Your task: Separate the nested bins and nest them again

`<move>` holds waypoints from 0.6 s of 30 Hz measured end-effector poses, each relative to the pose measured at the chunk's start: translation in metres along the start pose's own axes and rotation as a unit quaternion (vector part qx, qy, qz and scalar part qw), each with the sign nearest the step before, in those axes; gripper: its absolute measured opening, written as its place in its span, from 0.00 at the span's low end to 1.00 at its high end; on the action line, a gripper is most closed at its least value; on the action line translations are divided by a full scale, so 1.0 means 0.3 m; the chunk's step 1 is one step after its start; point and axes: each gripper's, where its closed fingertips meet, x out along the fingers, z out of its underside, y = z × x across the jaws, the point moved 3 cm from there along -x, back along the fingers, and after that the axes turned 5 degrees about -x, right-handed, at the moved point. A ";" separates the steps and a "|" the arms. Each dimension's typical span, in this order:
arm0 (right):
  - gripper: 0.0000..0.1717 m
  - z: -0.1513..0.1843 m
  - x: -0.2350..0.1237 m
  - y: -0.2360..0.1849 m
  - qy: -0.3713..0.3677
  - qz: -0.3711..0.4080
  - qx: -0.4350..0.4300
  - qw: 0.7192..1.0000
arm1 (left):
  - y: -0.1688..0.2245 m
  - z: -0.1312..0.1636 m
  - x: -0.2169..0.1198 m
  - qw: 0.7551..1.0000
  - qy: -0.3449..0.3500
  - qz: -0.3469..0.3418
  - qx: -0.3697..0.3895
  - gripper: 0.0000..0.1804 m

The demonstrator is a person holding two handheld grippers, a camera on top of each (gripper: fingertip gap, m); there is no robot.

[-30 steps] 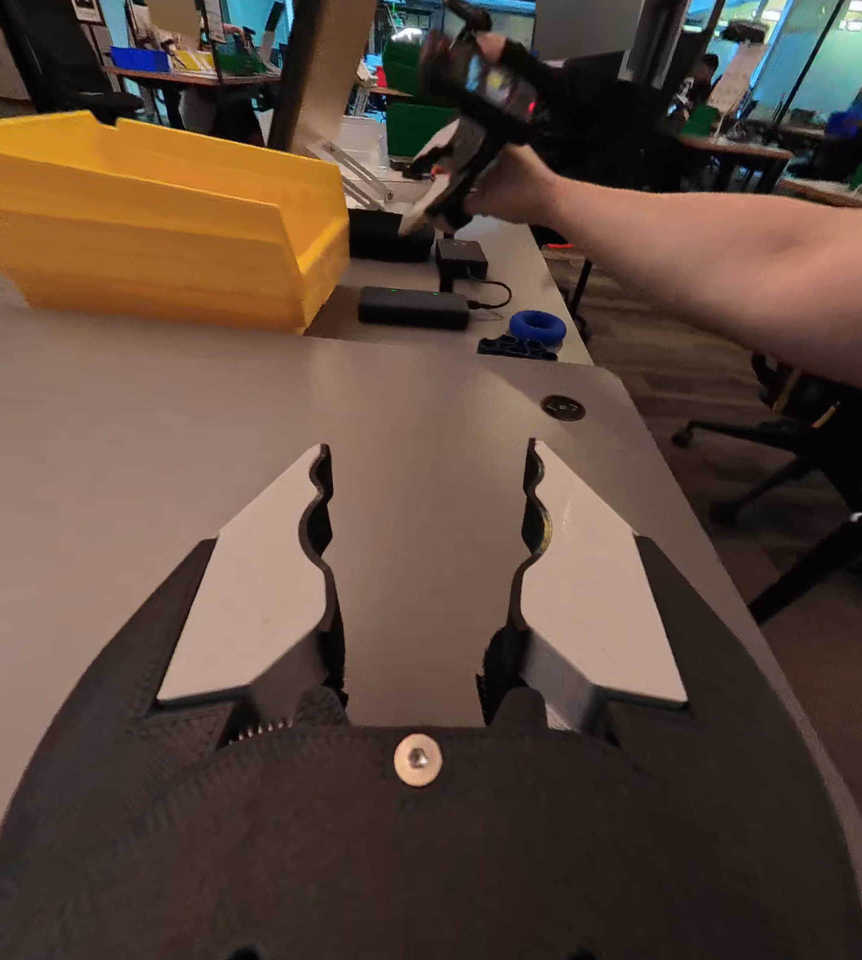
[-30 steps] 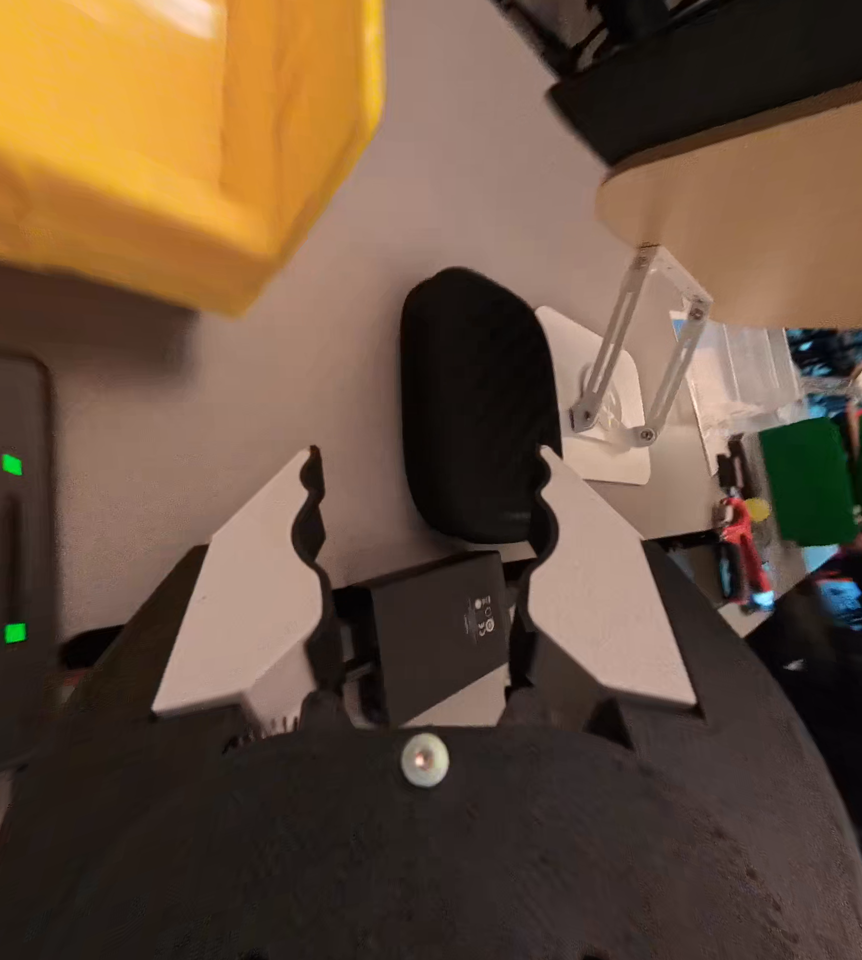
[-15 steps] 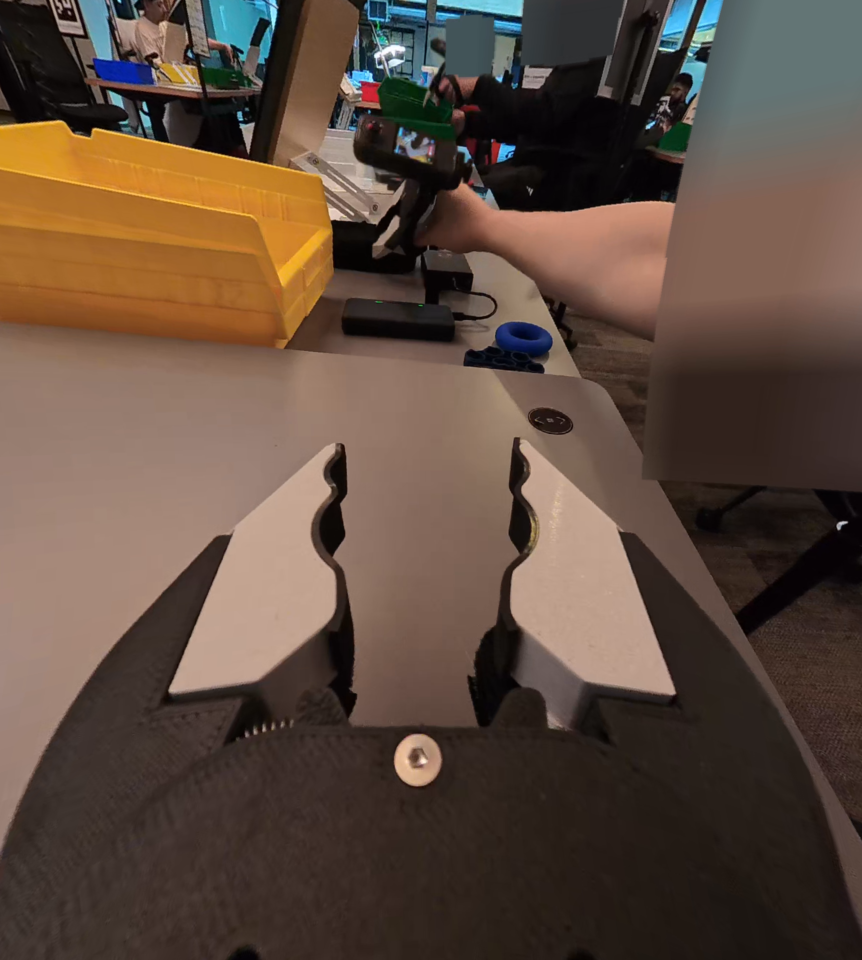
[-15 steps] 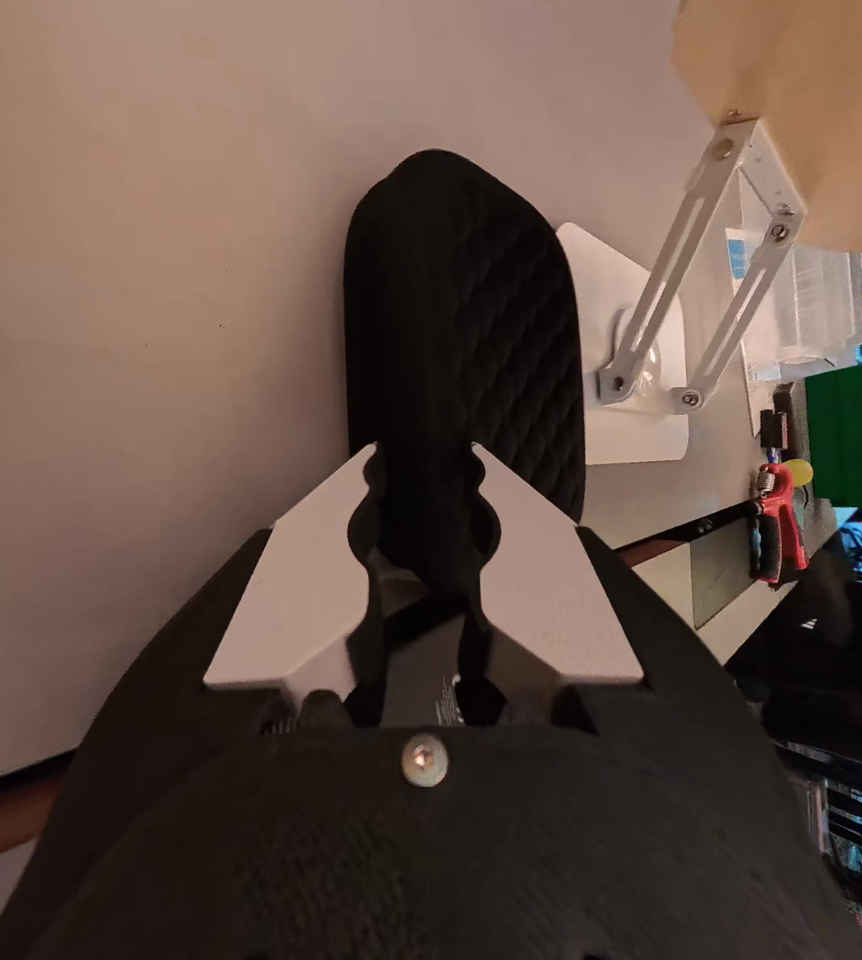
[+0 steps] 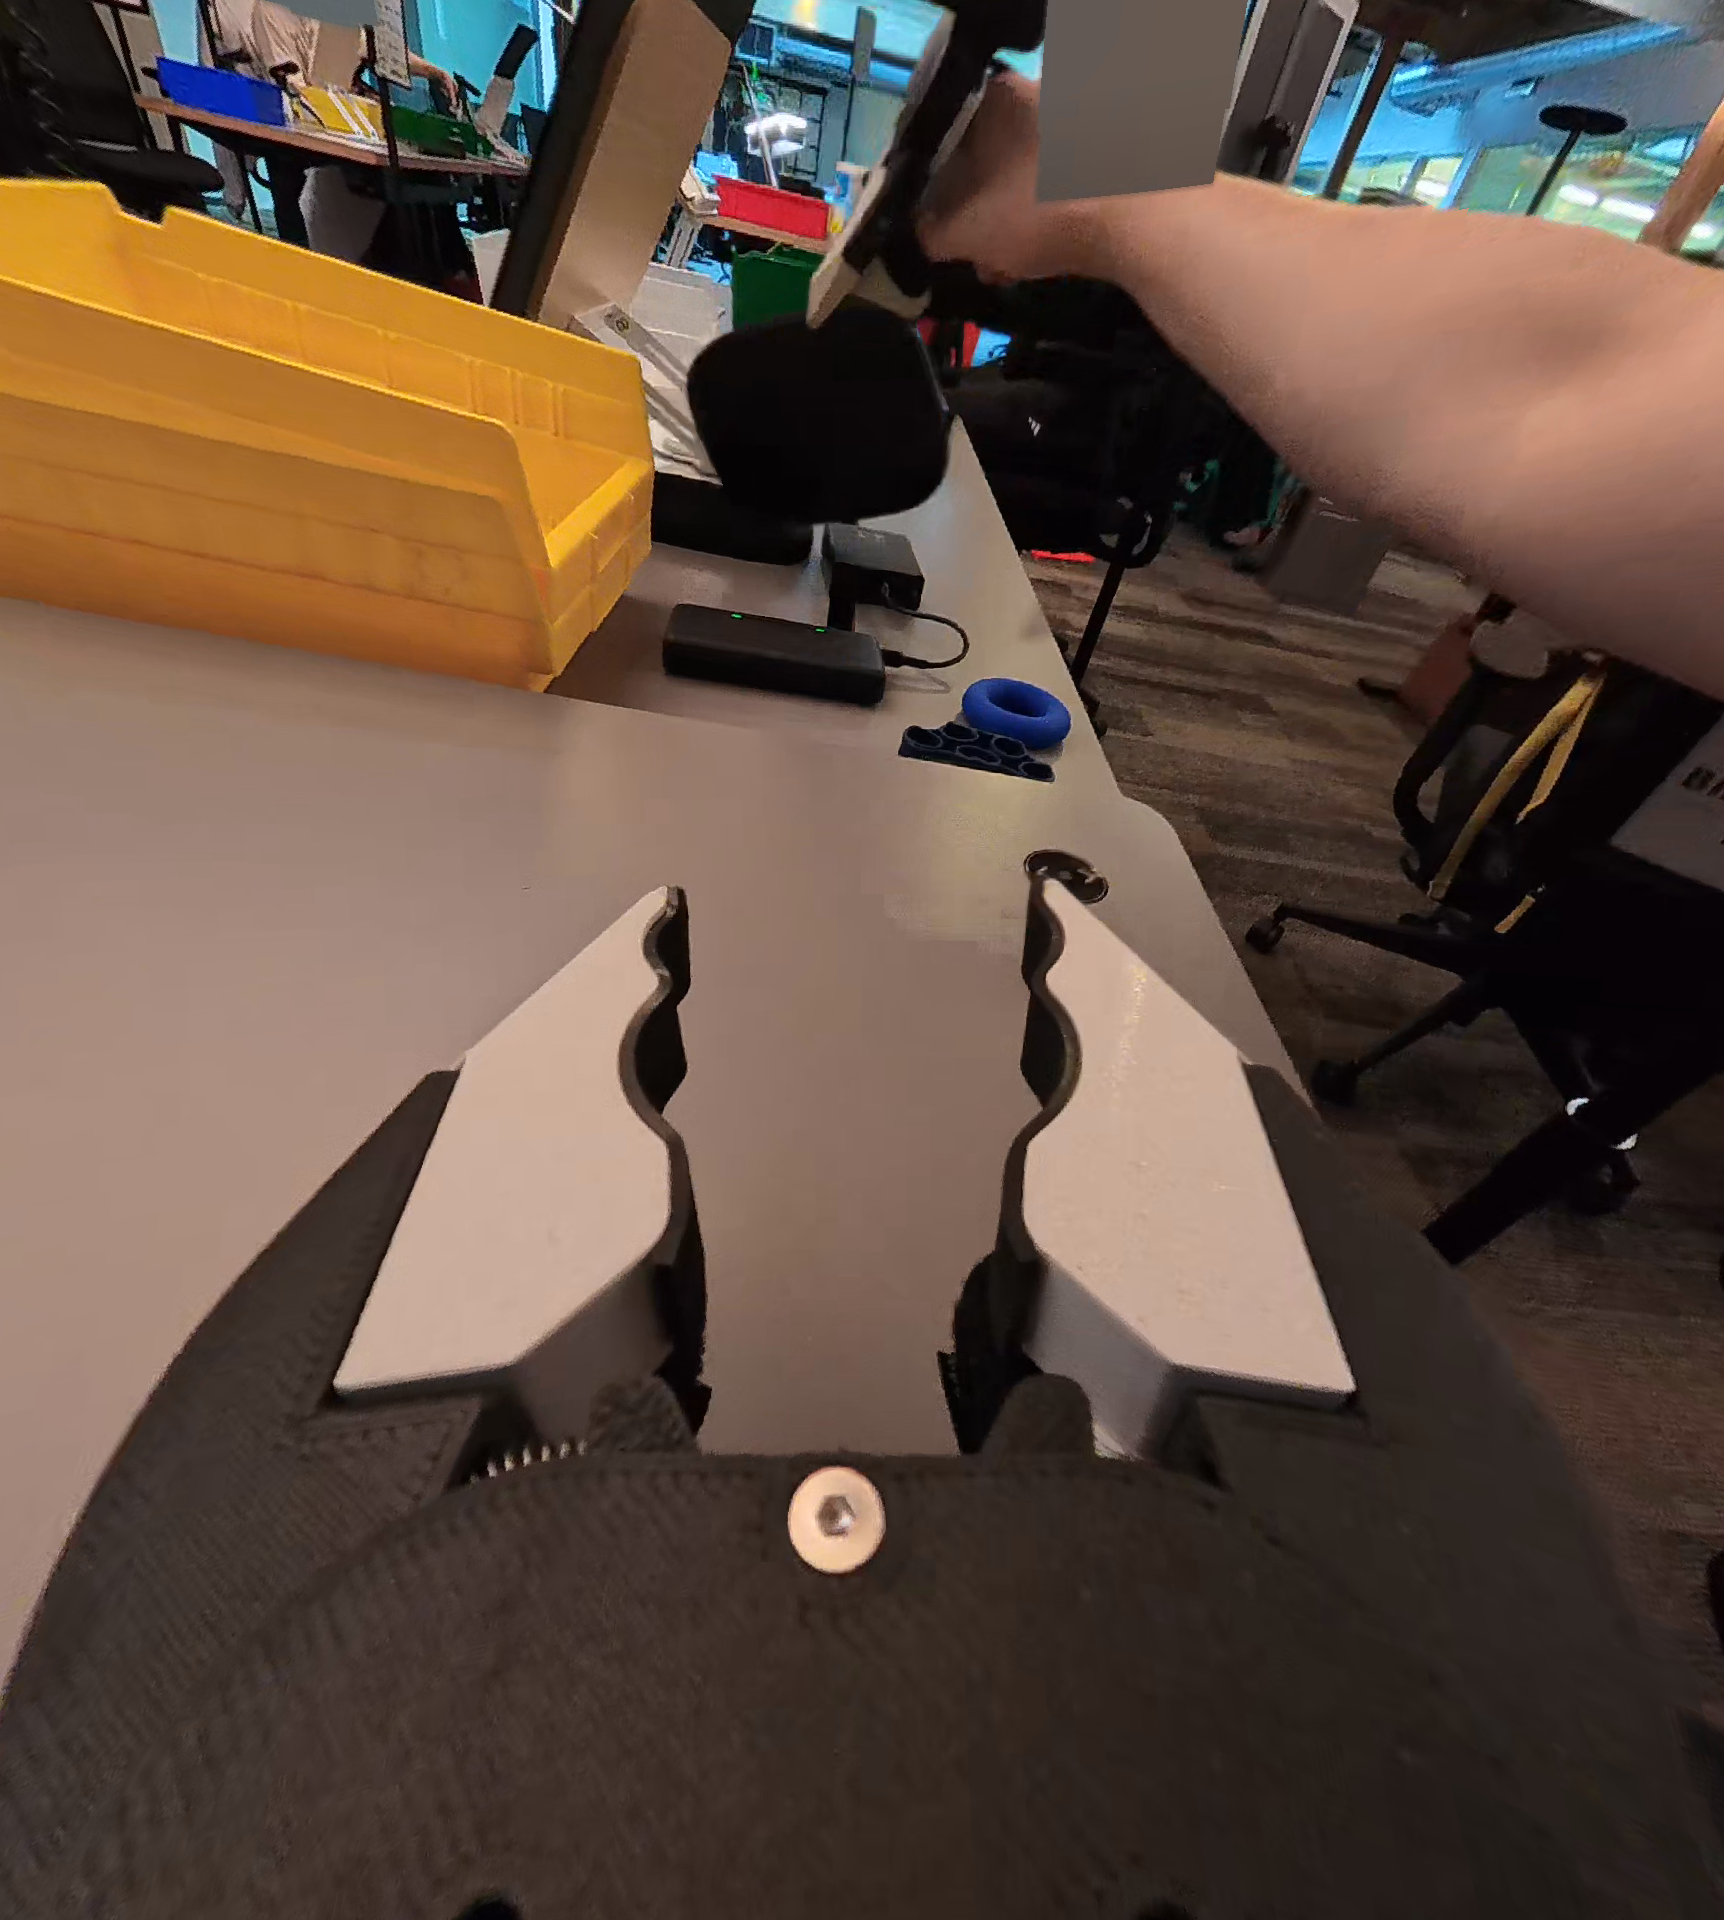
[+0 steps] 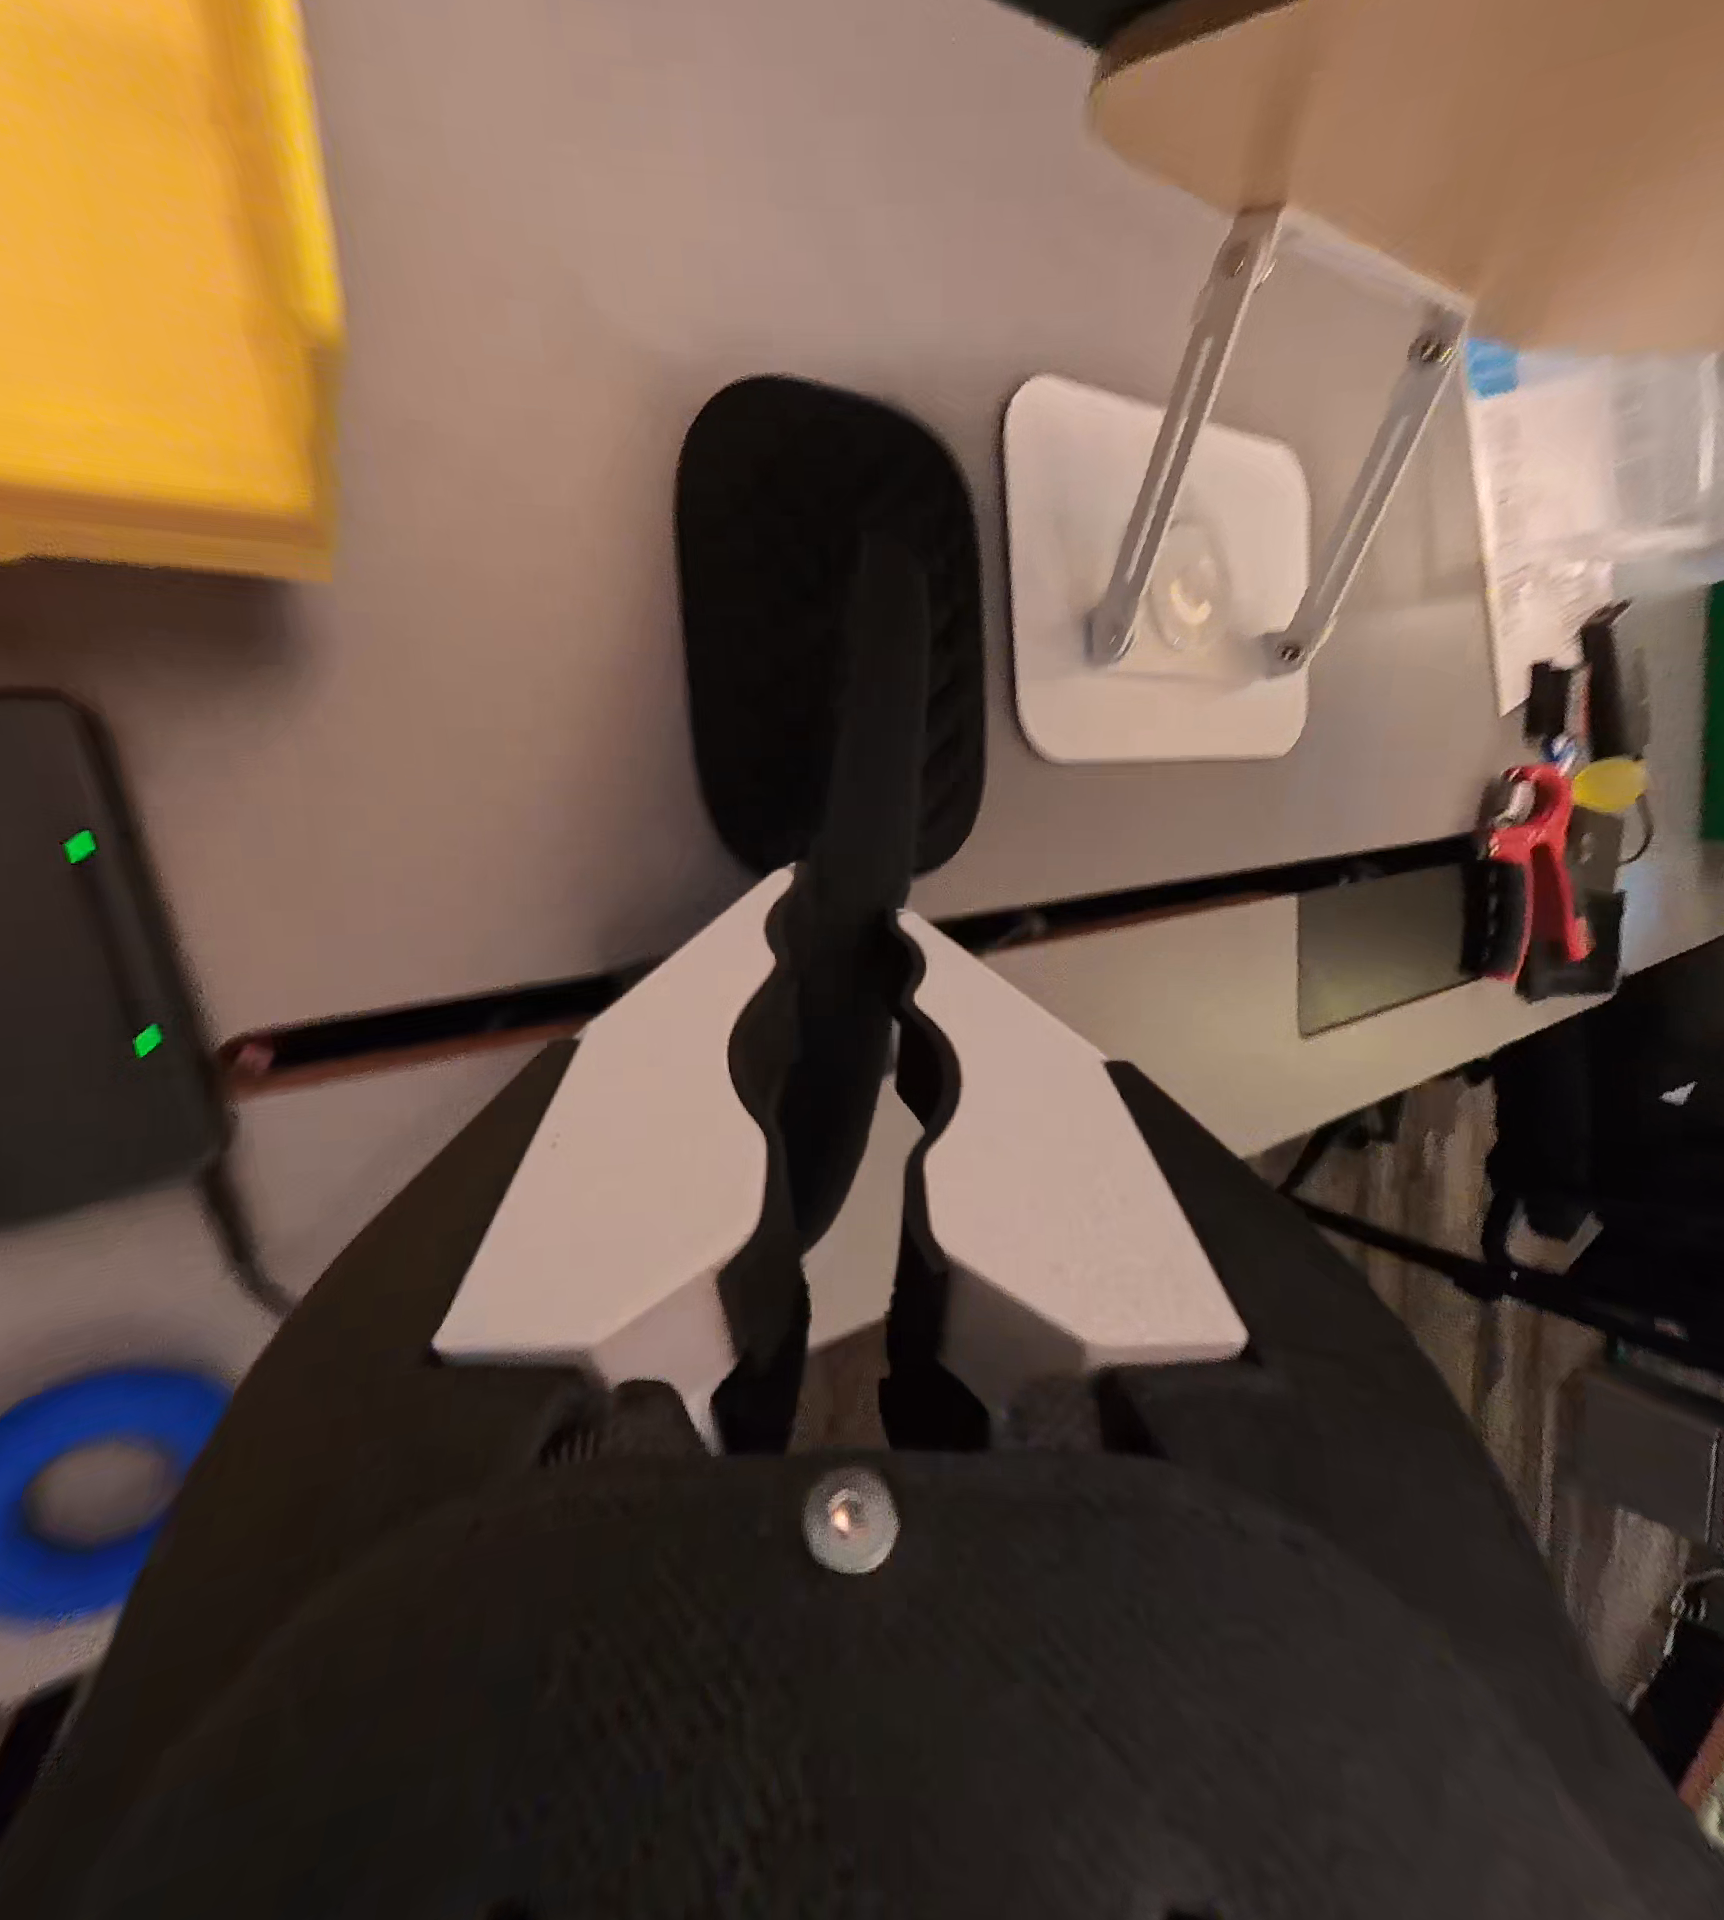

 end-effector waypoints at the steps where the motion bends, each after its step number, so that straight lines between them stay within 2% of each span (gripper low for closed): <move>1: 0.07 0.012 -0.043 -0.024 -0.014 -0.015 0.003 1.000 | 0.005 -0.011 -0.004 1.000 0.003 0.004 -0.008 0.36; 4: 0.07 0.036 -0.187 -0.121 -0.038 -0.048 0.012 0.998 | 0.018 -0.079 -0.040 0.999 0.024 0.009 -0.022 0.35; 9: 0.07 0.034 -0.467 -0.343 -0.030 -0.060 -0.005 0.998 | 0.039 -0.284 -0.195 0.997 0.070 -0.019 -0.018 0.32; 14: 0.07 -0.042 -0.767 -0.653 0.053 -0.046 -0.050 0.996 | 0.080 -0.450 -0.395 0.995 0.092 -0.029 -0.040 0.33; 18: 0.07 -0.132 -0.919 -0.972 0.126 -0.054 -0.107 0.985 | 0.111 -0.566 -0.575 0.987 0.153 -0.040 -0.030 0.33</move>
